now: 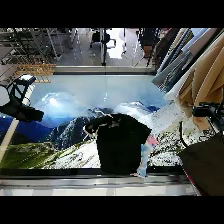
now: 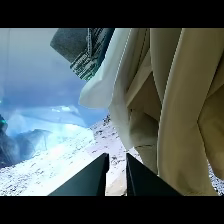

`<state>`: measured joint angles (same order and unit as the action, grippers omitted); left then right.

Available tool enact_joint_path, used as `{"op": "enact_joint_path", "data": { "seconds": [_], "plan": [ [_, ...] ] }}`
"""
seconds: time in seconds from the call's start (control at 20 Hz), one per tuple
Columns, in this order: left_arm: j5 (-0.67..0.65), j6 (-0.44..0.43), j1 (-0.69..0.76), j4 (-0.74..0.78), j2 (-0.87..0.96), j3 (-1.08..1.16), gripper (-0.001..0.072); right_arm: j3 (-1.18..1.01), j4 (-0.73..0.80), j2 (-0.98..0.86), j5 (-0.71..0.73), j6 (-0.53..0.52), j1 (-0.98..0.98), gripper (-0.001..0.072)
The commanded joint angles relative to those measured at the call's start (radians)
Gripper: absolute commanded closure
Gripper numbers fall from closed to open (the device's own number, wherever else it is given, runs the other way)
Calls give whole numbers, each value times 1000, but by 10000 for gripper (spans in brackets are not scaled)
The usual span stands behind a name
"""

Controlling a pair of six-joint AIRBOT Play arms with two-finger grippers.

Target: Fold the clothes and pants, and hang the long-sleeved shirts on hangers.

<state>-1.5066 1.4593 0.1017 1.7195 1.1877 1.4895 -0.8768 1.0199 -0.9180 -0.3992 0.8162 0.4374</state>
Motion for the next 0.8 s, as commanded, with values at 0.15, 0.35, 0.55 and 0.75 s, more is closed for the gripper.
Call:
{"op": "enact_joint_path", "data": {
  "seconds": [0.15,0.35,0.55,0.75],
  "plan": [
    [0,0,0,0,0,0,690,0,0,1,0,0,-1,557],
    [0,0,0,0,0,0,690,0,0,1,0,0,-1,557],
    [0,0,0,1,0,0,690,0,0,1,0,0,-1,557],
    [5,0,3,-4,0,0,690,-1,-3,0,12,0,-2,556]
  ]
}}
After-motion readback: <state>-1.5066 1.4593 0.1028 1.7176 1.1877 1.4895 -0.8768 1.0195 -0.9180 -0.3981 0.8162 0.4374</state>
